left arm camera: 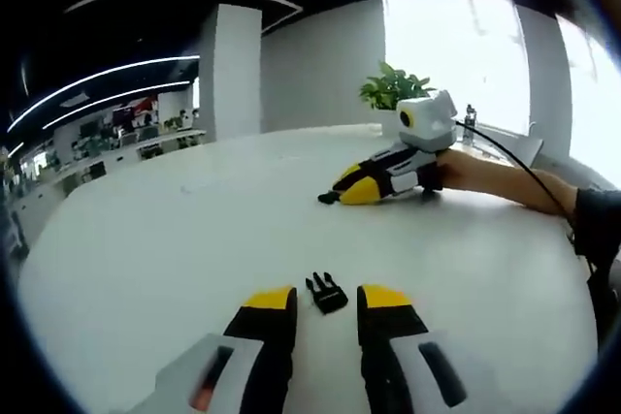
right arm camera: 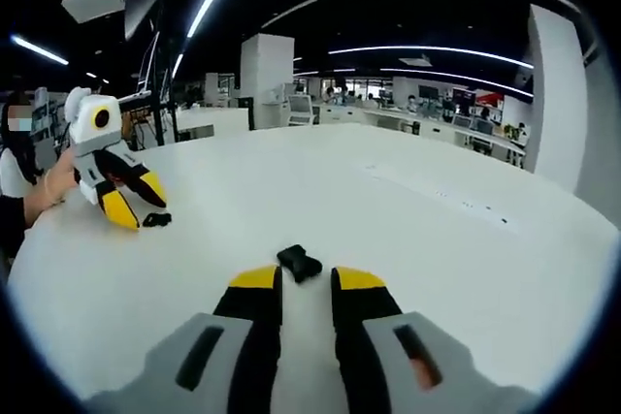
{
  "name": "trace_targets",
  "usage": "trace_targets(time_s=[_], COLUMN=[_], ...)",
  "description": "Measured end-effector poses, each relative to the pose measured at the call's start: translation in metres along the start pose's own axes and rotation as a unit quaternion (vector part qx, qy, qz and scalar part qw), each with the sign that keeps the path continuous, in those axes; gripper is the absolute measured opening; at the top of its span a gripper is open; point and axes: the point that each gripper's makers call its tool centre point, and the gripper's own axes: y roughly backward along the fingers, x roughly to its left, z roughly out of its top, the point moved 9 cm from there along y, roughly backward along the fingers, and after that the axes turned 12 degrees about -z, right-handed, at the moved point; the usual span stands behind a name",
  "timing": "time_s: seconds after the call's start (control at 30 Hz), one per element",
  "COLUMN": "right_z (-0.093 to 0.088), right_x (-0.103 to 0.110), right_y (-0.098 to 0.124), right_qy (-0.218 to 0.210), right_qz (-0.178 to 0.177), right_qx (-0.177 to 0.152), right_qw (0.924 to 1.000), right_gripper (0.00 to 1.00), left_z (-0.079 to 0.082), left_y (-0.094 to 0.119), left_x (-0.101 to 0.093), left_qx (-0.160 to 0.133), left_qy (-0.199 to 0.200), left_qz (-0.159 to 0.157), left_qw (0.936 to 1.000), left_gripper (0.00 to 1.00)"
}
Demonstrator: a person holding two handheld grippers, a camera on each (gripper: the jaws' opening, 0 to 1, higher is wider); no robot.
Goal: Snap the two parts of the plastic buckle together until the buckle closes and remains connected.
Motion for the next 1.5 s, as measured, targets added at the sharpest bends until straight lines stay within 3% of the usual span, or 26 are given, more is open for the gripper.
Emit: trace_targets(time_s=[0.4,1.1,1.5], right_z=[0.001,0.001,0.002], right_x=[0.004,0.005,0.008], right_y=[-0.001,0.0,-0.005], right_qy=[0.028,0.02,0.023], right_qz=[0.023,0.052,0.047], right_qx=[-0.012,-0.019,-0.017], right_qw=[0.9993,0.9982,0.9985], right_gripper=[0.2,0.12,0.15], left_z=[-0.001,-0.002,-0.002], left_y=[-0.006,-0.001,0.0], left_x=[0.0,0.008,0.009], left_qx=[0.006,-0.008,-0.007], left_qy=[-0.005,0.016,0.012], left_qz=[0.011,-0.007,-0.014], left_qw=[0.9999,0.9998,0.9998], left_gripper=[0.21,0.13,0.14])
